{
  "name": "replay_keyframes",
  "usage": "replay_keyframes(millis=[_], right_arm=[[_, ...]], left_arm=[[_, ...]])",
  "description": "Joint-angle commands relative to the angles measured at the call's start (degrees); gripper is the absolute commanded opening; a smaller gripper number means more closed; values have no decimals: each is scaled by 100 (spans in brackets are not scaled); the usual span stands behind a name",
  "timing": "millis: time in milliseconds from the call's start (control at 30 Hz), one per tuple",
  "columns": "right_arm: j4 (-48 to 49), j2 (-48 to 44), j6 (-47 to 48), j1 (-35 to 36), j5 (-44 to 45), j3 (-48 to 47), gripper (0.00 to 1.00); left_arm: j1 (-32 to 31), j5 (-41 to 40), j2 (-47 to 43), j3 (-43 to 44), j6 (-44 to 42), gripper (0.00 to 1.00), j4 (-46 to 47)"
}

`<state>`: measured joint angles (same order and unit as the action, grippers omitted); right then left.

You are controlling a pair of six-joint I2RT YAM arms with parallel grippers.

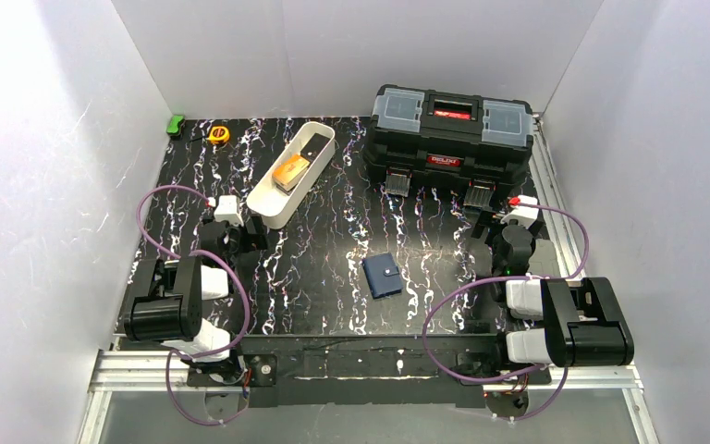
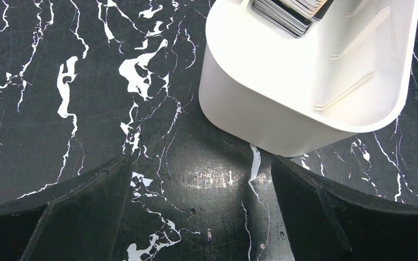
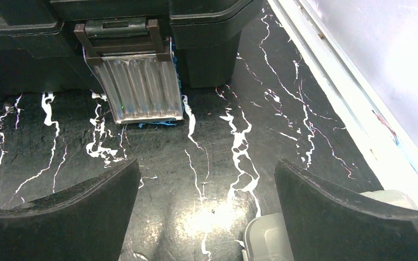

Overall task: Put the credit cards into the card holder
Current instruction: Move the storage box to the center of the board.

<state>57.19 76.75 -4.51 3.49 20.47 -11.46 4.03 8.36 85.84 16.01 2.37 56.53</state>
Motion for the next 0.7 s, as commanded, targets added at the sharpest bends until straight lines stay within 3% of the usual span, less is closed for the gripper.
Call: replay_keyframes(millis=[0,267,333,400,500,567,667], right_arm=[[291,-41,-67,3,134,-188,100],[258,-221,-92,2,239,-124,100],[497,-355,-6,6,68,40,100],[345,-623,55,126,471,54,100],[-2081,-1478,-453,263,600,-805,100],[-3294,-1730,-990,266,606,-1372,100],[-3920,-2098,-1382,275,-10,-1781,100]], left_arm=[[-25,-45,-65,122,-76,99,109],[-29,1,-63,113,-89,99,173],[-4,746,-259,249,-286,99,-130],[27,1747,-366,1060,-709,99,-1657],[-138,2976,76,3205,-2201,99,-5843],[-248,2592,480,4402,-2543,99,-7683],[-238,2236,675,5711,-3156,99,-9377]])
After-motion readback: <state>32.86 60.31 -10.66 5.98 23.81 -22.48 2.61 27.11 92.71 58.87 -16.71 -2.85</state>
